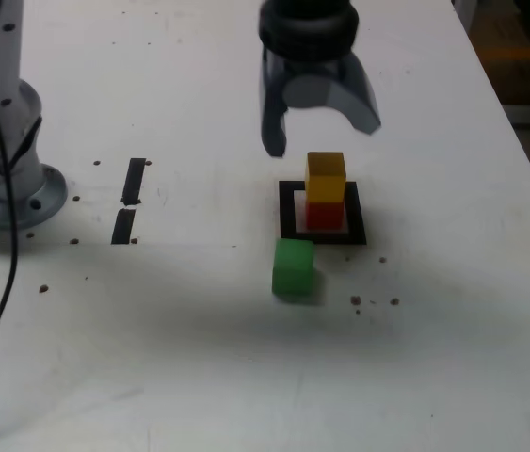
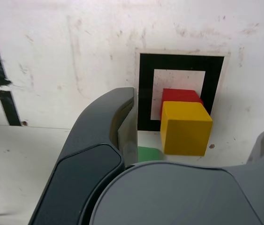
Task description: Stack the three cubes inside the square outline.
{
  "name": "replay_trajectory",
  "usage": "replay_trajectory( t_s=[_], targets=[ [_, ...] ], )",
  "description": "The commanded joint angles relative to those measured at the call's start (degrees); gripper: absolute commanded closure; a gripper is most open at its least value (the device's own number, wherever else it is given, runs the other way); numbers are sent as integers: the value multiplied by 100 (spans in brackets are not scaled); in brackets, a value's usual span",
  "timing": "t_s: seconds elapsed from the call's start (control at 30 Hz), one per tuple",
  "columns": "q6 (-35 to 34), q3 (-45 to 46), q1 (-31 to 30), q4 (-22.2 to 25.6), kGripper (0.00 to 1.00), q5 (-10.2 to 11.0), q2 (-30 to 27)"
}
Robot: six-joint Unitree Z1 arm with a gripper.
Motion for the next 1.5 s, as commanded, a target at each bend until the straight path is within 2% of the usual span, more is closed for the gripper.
replay_trajectory(
  t_s=[0.0, 0.13, 0.37, 0.63, 0.87, 1.17, 1.47],
  targets=[
    [-17, -29, -81, 59, 1, 97, -184],
    [-77, 15, -266, 172, 0, 219, -476],
    [-327, 142, -756, 235, 1, 65, -576],
    [-710, 265, -1353, 118, 1, -136, -433],
    [-1088, 390, -1766, -232, 1, -346, -166],
    [-1336, 522, -1988, -952, 1, -704, 424],
    [-1340, 659, -1983, -1272, 1, -855, 722]
  ],
)
